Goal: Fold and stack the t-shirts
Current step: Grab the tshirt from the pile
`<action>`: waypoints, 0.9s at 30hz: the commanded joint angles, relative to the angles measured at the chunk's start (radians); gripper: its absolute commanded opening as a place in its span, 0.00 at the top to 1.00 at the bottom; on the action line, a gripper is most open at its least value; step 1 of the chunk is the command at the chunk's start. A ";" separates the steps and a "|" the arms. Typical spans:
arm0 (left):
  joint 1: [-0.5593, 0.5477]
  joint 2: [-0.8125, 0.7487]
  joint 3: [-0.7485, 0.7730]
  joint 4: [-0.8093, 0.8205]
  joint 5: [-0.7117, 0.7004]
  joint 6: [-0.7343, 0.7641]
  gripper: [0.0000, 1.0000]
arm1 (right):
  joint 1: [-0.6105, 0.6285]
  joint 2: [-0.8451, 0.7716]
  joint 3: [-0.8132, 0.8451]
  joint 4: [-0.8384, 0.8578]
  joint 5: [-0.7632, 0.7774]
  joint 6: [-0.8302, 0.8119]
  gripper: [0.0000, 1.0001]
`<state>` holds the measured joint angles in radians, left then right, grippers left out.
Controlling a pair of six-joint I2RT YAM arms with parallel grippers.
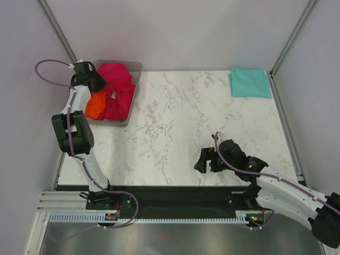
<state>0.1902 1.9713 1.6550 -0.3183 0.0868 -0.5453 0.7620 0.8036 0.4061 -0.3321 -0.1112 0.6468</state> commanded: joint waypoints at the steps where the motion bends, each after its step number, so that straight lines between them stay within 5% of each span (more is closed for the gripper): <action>1: -0.003 0.020 0.057 0.001 0.037 -0.008 0.63 | 0.005 0.002 0.010 0.039 0.008 -0.018 0.02; 5: -0.001 0.034 0.097 0.001 0.102 -0.015 0.96 | 0.005 -0.003 0.007 0.041 0.013 -0.016 0.02; 10: -0.002 0.018 0.118 -0.019 0.088 -0.018 0.98 | 0.005 -0.007 0.000 0.039 0.016 -0.016 0.02; 11: -0.001 0.006 0.112 -0.031 0.056 -0.015 0.89 | 0.005 -0.009 0.000 0.039 0.015 -0.016 0.02; 12: 0.000 -0.012 0.098 -0.050 0.019 -0.010 0.63 | 0.005 -0.012 0.002 0.039 0.015 -0.015 0.02; 15: 0.018 -0.080 0.007 -0.039 -0.071 -0.024 0.40 | 0.005 -0.021 -0.004 0.039 0.013 -0.013 0.02; 22: 0.086 -0.054 -0.152 0.151 0.194 -0.081 0.39 | 0.005 -0.004 -0.006 0.045 0.013 -0.021 0.02; 27: 0.091 -0.025 -0.153 0.203 0.214 -0.105 0.41 | 0.007 -0.021 -0.019 0.045 0.018 -0.013 0.02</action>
<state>0.2890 1.9404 1.4982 -0.2211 0.2337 -0.6106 0.7620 0.7975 0.3988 -0.3168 -0.1078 0.6392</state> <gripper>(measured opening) 0.600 0.982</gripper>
